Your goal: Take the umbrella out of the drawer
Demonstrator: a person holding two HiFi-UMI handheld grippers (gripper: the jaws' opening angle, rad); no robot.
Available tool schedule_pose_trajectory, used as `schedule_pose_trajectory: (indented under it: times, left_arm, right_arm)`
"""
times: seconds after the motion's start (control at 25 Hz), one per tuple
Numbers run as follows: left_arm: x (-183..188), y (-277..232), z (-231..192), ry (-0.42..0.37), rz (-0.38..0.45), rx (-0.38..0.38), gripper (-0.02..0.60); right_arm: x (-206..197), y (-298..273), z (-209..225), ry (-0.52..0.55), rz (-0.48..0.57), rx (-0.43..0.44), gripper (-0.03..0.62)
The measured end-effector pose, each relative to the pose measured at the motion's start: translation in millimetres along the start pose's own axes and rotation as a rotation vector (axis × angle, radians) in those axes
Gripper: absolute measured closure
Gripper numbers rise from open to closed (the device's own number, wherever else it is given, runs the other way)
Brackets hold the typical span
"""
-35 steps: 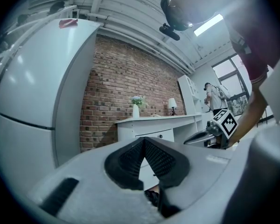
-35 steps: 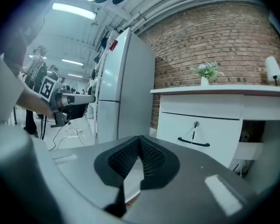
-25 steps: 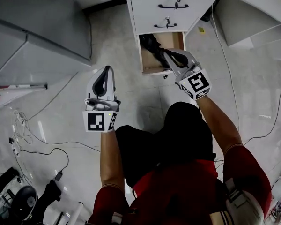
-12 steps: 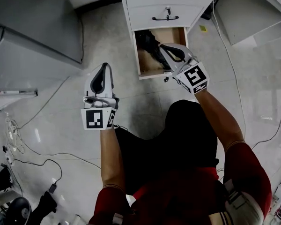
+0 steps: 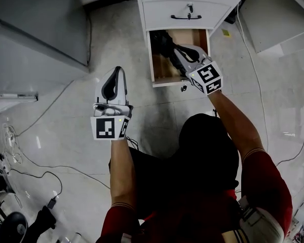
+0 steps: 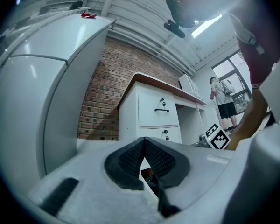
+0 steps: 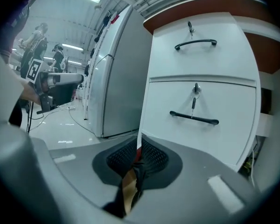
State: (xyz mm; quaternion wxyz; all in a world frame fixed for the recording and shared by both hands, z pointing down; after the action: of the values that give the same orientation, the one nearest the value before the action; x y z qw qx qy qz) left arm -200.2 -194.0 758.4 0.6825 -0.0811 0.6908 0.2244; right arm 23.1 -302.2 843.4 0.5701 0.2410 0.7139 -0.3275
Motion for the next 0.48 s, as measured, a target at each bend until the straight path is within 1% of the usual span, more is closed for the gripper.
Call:
schedule_pose_trajectory:
  times: [0.32, 0.4, 0.48]
  left_arm:
    - [-22.4, -11.1, -0.8, 0.004, -0.014, -0.001, 0.578]
    - [-26.5, -13.8, -2.2, 0.001, -0.016, 0.003, 0.578]
    - [-28.9, -16.1, -2.7, 0.014, -0.009, 0.008, 0.578]
  right_arm:
    - [-32.0, -32.1, 7.3, 0.025, -0.065, 0.037, 0.492]
    - [-42.4, -40.2, 7.5, 0.031, -0.089, 0.045, 0.462]
    - [-56.0, -48.7, 9.2, 0.034, -0.124, 0.05, 0.417]
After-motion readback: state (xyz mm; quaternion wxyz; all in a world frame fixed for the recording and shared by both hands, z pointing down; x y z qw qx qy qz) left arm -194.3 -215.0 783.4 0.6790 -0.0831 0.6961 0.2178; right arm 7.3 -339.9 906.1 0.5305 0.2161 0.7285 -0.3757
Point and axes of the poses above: the fingertips, and each gripper's own axes: y backward along the fingers, z to its right, x out of its top, the point moved 5 cm from there along y, backward along the fingers, and after that the axes turned 5 degrees about z, right-handed, at the moved point
